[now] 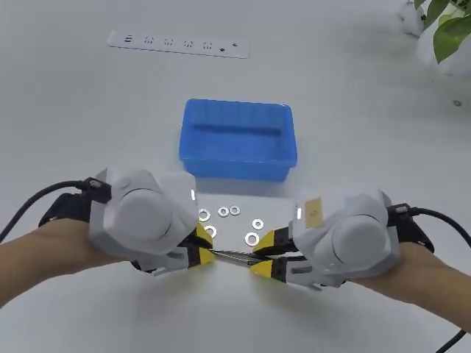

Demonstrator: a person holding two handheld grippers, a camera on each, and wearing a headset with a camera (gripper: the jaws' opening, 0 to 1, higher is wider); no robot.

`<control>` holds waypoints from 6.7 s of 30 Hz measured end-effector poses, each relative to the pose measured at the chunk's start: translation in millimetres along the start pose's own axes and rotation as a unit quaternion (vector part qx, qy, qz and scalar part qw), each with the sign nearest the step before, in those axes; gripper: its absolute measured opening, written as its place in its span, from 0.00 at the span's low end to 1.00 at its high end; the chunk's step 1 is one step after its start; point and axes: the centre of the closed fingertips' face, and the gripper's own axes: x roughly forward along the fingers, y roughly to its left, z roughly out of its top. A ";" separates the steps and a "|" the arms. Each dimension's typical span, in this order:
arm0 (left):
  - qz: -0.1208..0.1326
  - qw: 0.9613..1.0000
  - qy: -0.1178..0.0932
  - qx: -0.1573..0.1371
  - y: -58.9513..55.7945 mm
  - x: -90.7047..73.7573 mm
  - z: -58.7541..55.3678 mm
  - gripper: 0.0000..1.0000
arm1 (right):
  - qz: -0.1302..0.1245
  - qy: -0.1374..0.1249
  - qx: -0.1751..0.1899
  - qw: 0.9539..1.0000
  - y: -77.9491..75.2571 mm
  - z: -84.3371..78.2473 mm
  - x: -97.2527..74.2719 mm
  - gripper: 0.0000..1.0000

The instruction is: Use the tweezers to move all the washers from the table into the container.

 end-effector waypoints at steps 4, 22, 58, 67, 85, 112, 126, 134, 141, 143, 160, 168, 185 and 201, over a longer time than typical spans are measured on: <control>-0.012 1.000 0.006 0.020 -5.5 0.2 0.0 0.07 | 0.006 0.005 -0.006 1.000 0.2 0.4 0.6 0.11; -0.032 0.999 0.011 0.013 -9.5 1.1 0.6 0.06 | 0.044 0.059 -0.065 0.995 1.1 1.4 3.6 0.07; 0.021 0.997 -0.069 -0.002 -15.4 -61.0 32.7 0.06 | -0.018 -0.081 -0.063 0.995 10.3 43.0 -13.2 0.07; 0.035 0.994 -0.107 -0.012 -11.3 -62.9 53.9 0.05 | -0.029 -0.112 -0.035 0.993 5.4 46.9 -13.0 0.07; 0.013 0.990 -0.138 0.002 -16.5 -55.3 76.6 0.07 | -0.030 -0.132 -0.017 0.991 7.0 45.0 -14.7 0.07; 0.001 0.987 -0.159 -0.012 -17.3 -54.3 80.3 0.07 | -0.029 -0.135 -0.013 0.990 8.1 48.7 -10.7 0.07; 0.001 0.986 -0.167 -0.007 -16.6 -59.3 82.3 0.07 | -0.029 -0.135 -0.007 0.990 7.1 47.3 -11.5 0.07; -0.003 0.987 -0.161 -0.001 -17.2 -66.6 77.7 0.06 | -0.032 -0.135 -0.018 0.990 9.7 53.7 -10.4 0.10; 0.000 0.986 -0.168 -0.007 -15.6 -75.8 76.2 0.06 | -0.035 -0.142 -0.026 0.989 9.4 64.9 -9.1 0.11; 0.000 0.985 -0.170 -0.005 -16.6 -79.0 76.4 0.06 | -0.035 -0.146 -0.028 0.988 8.8 68.3 -9.4 0.11; 0.028 0.988 -0.149 0.009 3.0 -89.1 61.5 0.06 | -0.049 -0.143 -0.045 0.987 -10.1 79.7 -1.6 0.11; 0.035 0.989 -0.145 0.003 14.1 -84.3 57.0 0.06 | -0.046 -0.139 -0.040 0.988 -18.7 78.6 7.3 0.11; 0.030 0.988 -0.149 -0.019 20.1 -80.4 54.5 0.06 | -0.044 -0.135 -0.026 0.990 -22.0 73.2 11.0 0.12; 0.029 0.988 -0.148 -0.025 19.9 -81.2 52.1 0.06 | -0.037 -0.152 -0.004 0.988 -23.5 74.8 9.0 0.12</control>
